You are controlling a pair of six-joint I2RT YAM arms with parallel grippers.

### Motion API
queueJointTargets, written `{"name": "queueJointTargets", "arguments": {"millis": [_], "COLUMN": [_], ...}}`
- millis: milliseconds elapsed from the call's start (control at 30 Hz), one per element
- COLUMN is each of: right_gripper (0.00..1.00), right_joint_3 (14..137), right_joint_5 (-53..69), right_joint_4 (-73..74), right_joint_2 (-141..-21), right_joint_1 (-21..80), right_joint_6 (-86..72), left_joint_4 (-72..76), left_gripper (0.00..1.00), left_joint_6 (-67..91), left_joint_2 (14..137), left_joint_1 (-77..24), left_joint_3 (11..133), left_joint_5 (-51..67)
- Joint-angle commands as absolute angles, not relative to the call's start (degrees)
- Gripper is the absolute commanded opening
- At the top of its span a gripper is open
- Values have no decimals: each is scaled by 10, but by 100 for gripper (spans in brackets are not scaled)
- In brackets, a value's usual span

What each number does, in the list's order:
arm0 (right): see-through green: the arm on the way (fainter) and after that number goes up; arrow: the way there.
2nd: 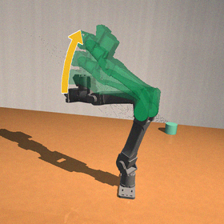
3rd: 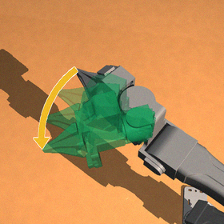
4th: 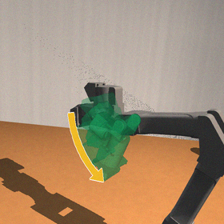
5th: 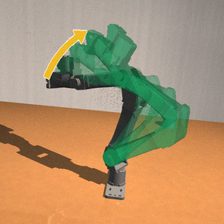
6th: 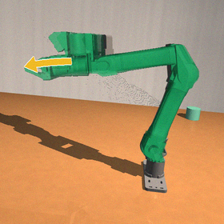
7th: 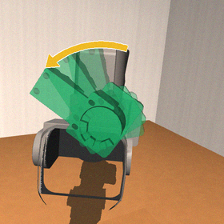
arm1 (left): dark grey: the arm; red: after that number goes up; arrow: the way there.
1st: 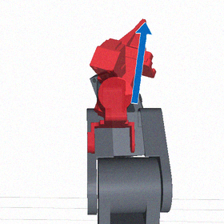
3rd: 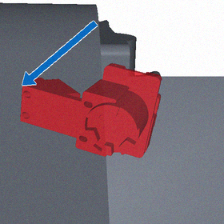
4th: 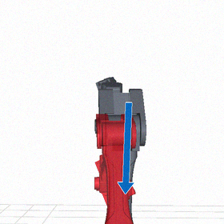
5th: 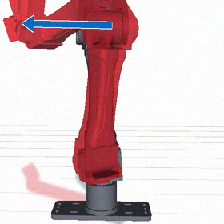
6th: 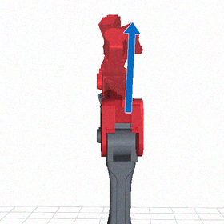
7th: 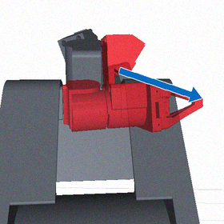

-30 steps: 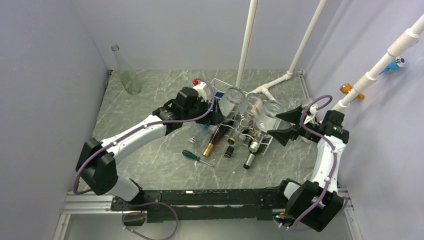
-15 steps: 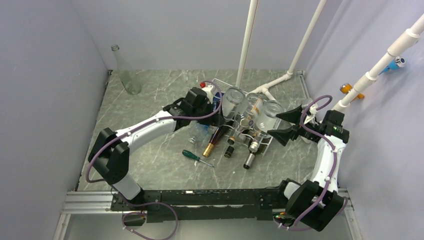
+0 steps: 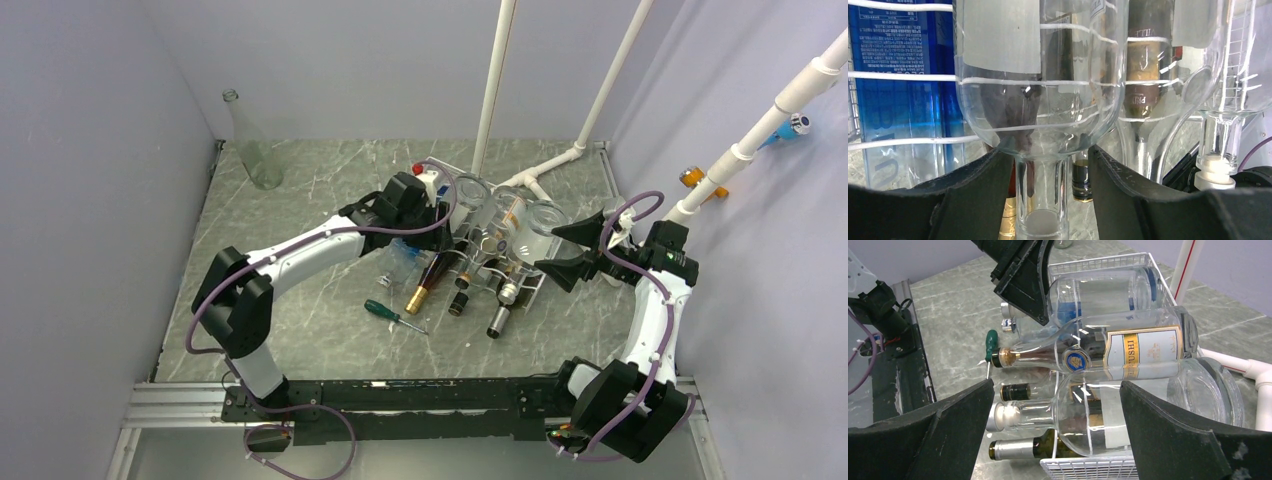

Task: Take the wine bottle off the wine rack
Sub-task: Pick up the wine bottle from the wine rack.

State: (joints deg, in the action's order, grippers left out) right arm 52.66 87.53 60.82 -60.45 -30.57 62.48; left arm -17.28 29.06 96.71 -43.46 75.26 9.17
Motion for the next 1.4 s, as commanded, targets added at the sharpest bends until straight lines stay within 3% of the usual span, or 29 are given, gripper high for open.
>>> {"name": "queueJointTargets", "arguments": {"millis": [0,167,367,633,1367], "right_gripper": [100,100,100,100,100], "right_joint_3": [550,551,551,552,553], "right_joint_5": [893,892,893,892,892], "right_joint_4": [616,619,621,622,626], "right_joint_2": [-604,-604,-604,-603,-606], "right_joint_1": [-308,-308,-307,-307,-303], "right_joint_6": [650,653,655,656,659], "left_joint_4": [-181,-188,-187,-184,-67], "left_gripper": [61,59,48,0,0], "left_joint_6": [275,272,269,268,289], "left_joint_2": [978,990,994,976,857], "left_joint_1": [-440,-441,-441,-441,-441], "left_joint_3": [783,790,792,785,695], "left_joint_5": [82,83,85,73,7]}}
